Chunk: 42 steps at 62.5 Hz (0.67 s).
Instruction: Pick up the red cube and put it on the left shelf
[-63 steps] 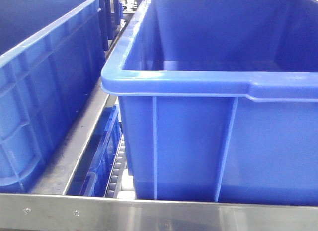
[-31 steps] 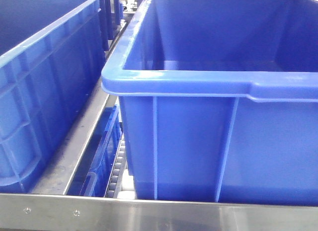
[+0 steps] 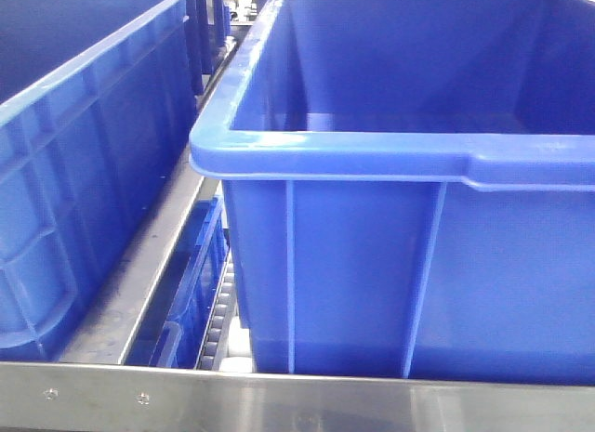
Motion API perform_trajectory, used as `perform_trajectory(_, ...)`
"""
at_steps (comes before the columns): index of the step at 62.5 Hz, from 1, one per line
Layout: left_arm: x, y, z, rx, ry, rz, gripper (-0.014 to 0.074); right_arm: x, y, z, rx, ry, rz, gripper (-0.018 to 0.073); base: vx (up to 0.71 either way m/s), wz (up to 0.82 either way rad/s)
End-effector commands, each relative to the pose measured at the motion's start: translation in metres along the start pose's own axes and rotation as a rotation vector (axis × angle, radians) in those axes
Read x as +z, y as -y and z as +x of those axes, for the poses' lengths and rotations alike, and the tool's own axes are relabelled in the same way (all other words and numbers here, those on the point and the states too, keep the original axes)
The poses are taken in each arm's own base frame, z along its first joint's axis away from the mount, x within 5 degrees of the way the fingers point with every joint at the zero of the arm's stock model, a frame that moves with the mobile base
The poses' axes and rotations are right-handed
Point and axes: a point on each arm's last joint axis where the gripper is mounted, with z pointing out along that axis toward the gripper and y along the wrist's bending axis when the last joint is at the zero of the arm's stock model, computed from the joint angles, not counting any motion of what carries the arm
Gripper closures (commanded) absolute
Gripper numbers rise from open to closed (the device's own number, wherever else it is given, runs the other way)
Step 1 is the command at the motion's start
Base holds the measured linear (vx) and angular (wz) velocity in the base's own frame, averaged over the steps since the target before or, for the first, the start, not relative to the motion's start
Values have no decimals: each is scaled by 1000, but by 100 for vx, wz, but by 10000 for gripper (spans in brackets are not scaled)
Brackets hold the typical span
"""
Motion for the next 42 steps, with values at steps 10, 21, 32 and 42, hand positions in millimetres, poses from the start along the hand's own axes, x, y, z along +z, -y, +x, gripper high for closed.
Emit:
perform_trajectory(10,0,-1,-1,-12,79,1,495,-3,-3,-16,-18,126,-18,503,0,0)
perform_trajectory(21,0,-1,-1,-12,79,1,495,-3,-3,-16,-18,126,-18,503,0,0)
perform_trajectory(32,0,-1,-1,-12,79,1,495,-3,-3,-16,-18,126,-18,503,0,0)
perform_trajectory(42,0,-1,-1,-12,79,1,495,-3,-3,-16,-18,126,-18,503,0,0)
